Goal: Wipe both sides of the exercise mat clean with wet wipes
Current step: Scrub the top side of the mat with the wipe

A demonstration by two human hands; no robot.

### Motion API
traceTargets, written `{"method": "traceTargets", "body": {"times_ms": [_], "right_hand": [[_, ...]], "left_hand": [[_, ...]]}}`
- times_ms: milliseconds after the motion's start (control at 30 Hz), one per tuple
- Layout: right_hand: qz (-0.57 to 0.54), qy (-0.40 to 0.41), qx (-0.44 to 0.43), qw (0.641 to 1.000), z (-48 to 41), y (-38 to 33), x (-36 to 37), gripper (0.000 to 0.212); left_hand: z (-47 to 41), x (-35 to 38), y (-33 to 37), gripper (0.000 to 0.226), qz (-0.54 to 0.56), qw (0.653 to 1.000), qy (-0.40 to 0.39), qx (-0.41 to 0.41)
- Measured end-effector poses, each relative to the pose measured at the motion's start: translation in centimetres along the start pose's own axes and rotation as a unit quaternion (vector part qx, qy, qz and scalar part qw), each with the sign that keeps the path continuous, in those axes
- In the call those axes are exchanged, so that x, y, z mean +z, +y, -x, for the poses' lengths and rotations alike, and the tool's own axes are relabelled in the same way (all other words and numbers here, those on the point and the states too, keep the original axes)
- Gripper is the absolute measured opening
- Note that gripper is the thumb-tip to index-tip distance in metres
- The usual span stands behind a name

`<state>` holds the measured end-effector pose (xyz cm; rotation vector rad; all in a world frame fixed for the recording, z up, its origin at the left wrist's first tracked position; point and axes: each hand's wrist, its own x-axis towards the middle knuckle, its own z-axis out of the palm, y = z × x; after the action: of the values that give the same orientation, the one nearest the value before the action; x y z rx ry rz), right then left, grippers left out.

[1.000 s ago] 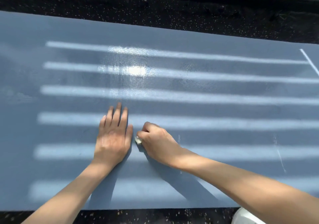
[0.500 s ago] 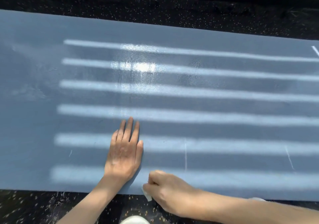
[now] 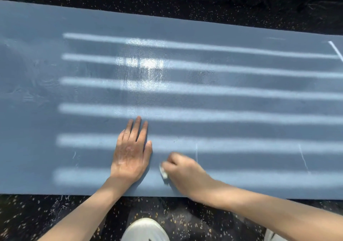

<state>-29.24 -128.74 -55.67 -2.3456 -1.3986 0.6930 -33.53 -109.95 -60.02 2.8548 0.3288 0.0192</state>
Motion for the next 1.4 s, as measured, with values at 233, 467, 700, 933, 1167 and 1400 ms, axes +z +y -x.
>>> {"method": "traceTargets", "body": {"times_ms": [233,467,700,933,1167,1400], "right_hand": [[-0.025,-0.041,-0.173,0.984,2.8,1.1,0.9,0.027],[-0.091,0.103,0.002,0.991,-2.3,3.5,-4.0,0.025],[-0.058,0.099,0.032,0.993,-2.8,4.8,-3.4,0.013],[-0.065,0.092,0.048,0.993,-2.6,5.0,-3.3,0.010],[-0.112,0.050,0.021,0.992,-0.5,4.3,-2.8,0.014],[-0.124,-0.057,-0.028,0.990,2.5,1.7,-1.4,0.015]], "left_hand": [[0.0,0.0,0.0,0.059,0.018,1.000,0.000,-0.002],[0.0,0.0,0.0,0.059,0.024,1.000,0.005,0.000],[0.0,0.0,0.0,0.060,0.028,1.000,-0.002,-0.006],[0.0,0.0,0.1,0.060,0.023,1.000,-0.006,-0.010],[0.0,0.0,0.2,0.060,0.011,1.000,-0.002,-0.012],[-0.1,-0.2,0.4,0.059,0.011,1.000,0.002,-0.014]]}}
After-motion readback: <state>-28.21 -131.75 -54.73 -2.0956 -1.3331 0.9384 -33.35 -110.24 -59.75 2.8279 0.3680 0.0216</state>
